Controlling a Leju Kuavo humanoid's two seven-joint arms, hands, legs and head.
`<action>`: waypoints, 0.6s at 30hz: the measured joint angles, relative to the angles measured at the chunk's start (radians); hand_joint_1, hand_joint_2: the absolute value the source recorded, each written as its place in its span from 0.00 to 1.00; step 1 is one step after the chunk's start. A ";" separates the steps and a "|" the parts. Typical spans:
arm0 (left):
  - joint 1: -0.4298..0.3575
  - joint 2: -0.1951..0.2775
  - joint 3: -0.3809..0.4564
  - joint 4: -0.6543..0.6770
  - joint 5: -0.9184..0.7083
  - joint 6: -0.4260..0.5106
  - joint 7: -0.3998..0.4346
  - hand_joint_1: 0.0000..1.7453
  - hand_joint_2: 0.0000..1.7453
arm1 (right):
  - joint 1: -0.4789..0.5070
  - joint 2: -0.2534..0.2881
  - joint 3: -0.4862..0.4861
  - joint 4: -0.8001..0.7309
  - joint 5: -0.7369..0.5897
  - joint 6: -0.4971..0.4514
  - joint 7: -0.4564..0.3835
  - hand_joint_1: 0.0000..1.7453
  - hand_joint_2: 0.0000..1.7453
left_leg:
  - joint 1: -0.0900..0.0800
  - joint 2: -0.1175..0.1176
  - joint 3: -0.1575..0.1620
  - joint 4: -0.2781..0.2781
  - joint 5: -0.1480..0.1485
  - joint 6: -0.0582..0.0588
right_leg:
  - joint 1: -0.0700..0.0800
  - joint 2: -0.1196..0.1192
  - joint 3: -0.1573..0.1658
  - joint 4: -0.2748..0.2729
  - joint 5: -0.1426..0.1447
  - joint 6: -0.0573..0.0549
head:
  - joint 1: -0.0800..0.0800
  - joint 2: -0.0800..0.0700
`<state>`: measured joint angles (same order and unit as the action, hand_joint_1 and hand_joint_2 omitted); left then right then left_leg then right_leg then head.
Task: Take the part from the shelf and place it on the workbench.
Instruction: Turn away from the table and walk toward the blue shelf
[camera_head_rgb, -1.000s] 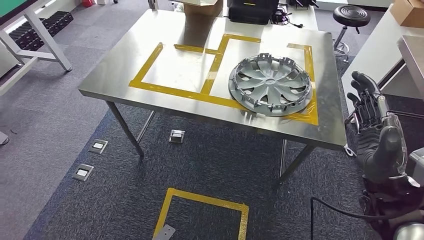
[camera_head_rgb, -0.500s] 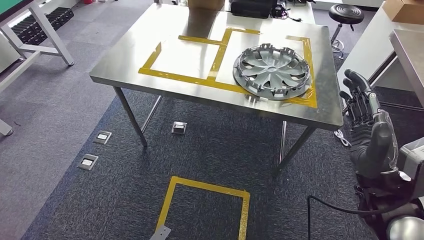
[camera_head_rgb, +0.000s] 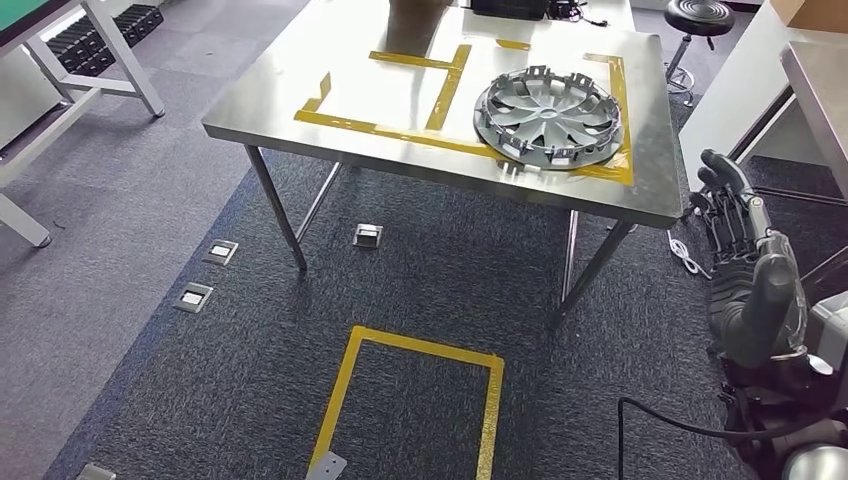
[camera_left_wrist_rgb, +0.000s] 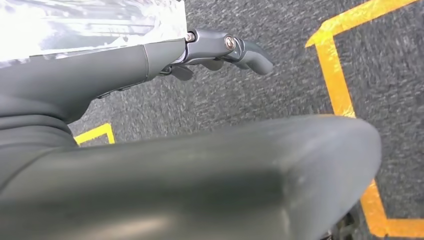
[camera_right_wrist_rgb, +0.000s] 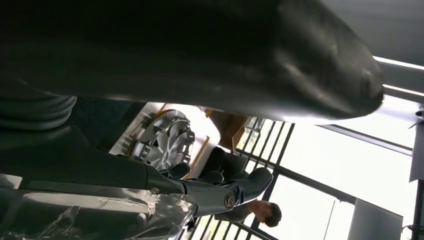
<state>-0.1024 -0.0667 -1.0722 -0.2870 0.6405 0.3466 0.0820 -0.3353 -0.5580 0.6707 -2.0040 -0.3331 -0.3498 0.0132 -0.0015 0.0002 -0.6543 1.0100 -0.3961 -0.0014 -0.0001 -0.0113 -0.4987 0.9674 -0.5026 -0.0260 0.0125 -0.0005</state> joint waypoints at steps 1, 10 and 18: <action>0.001 0.000 0.000 0.000 0.000 -0.004 0.000 0.00 0.00 | 0.000 0.000 0.000 0.000 0.000 0.000 0.000 0.00 0.00 | 0.001 -0.001 -0.010 0.027 -0.037 -0.007 | -0.003 -0.002 -0.011 -0.002 0.013 -0.005 | -0.001 0.000; -0.005 0.013 -0.017 0.000 -0.003 -0.019 0.006 0.00 0.00 | 0.006 0.003 0.007 0.009 -0.001 0.000 0.000 0.00 0.00 | 0.017 -0.002 0.135 0.078 -0.124 -0.032 | -0.012 -0.003 -0.158 0.047 0.097 0.015 | -0.015 0.000; -0.003 0.010 -0.023 -0.001 -0.005 0.002 0.014 0.00 0.00 | 0.015 0.003 0.005 0.010 -0.001 -0.001 -0.002 0.00 0.00 | 0.010 0.005 0.117 -0.006 -0.096 0.035 | -0.016 0.002 -0.219 0.188 -0.024 0.055 | -0.004 0.000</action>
<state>-0.1056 -0.0566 -1.0957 -0.2876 0.6358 0.3491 0.0961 -0.3201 -0.5550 0.6759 -1.9939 -0.3342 -0.3509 0.0112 0.0087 0.0052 -0.5373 1.0043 -0.4920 0.0335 -0.0159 -0.0094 -0.7176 1.1550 -0.5267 0.0285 0.0080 -0.0004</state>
